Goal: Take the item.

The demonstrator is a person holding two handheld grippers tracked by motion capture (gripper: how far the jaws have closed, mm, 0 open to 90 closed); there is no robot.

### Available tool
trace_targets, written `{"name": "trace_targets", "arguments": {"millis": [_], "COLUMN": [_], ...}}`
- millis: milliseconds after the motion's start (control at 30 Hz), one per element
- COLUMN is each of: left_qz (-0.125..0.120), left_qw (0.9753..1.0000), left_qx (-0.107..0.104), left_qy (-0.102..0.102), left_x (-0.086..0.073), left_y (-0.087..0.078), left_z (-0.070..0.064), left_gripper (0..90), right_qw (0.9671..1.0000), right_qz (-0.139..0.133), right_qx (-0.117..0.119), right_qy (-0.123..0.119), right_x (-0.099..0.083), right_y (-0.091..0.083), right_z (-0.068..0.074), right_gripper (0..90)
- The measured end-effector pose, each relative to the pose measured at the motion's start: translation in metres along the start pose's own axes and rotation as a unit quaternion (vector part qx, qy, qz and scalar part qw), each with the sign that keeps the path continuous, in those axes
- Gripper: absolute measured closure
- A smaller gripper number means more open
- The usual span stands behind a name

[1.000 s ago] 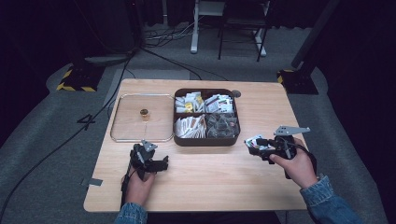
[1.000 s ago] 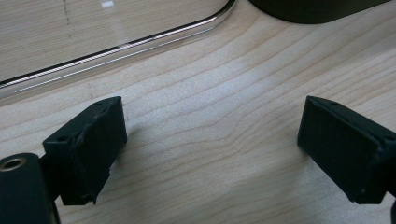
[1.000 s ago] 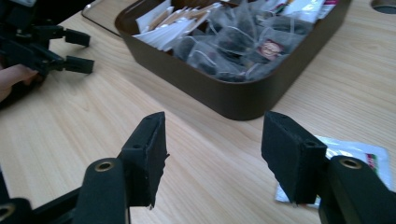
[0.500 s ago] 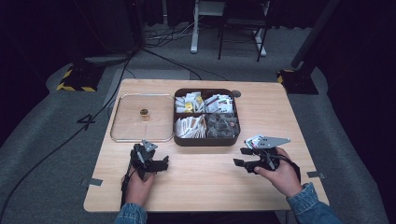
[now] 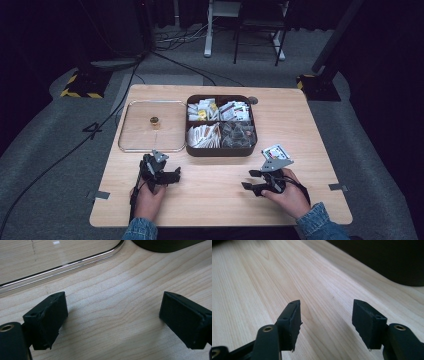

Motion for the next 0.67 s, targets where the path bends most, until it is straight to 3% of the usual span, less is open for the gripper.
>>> {"name": "trace_targets", "arguments": {"millis": [367,400,500,667], "left_qz": [0.0,0.0,0.0,0.0], "left_qw": [1.0,1.0,1.0,1.0], "left_qx": [0.0,0.0,0.0,0.0], "left_qy": [0.0,0.0,0.001,0.001], "left_x": [0.0,0.0,0.0,0.0], "left_y": [0.0,0.0,0.0,0.0], "left_z": [0.0,0.0,0.0,0.0], "left_gripper": [8.5,8.5,8.5,8.7], "right_qw": [0.9996,0.9986,0.998,0.9979], "right_qz": [-0.002,-0.008,-0.003,-0.001], "right_qx": [-0.009,-0.017,-0.018,-0.013], "right_qy": [-0.027,-0.049,-0.06,-0.063], "right_x": [-0.008,-0.008,-0.009,-0.009], "right_y": [0.008,0.012,0.014,0.015], "right_z": [0.005,0.007,0.009,0.01], "right_gripper": [32.4,22.7,16.0,14.3]}}
Point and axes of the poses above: each handheld gripper's, and its own axes: y roughly forward along the jaws, x roughly out of its top, z roughly to its left, the point moved 8 cm from there along y, roughly forward along the jaws, and after that the axes turned 10 degrees about -x, right-handed, at the moved point
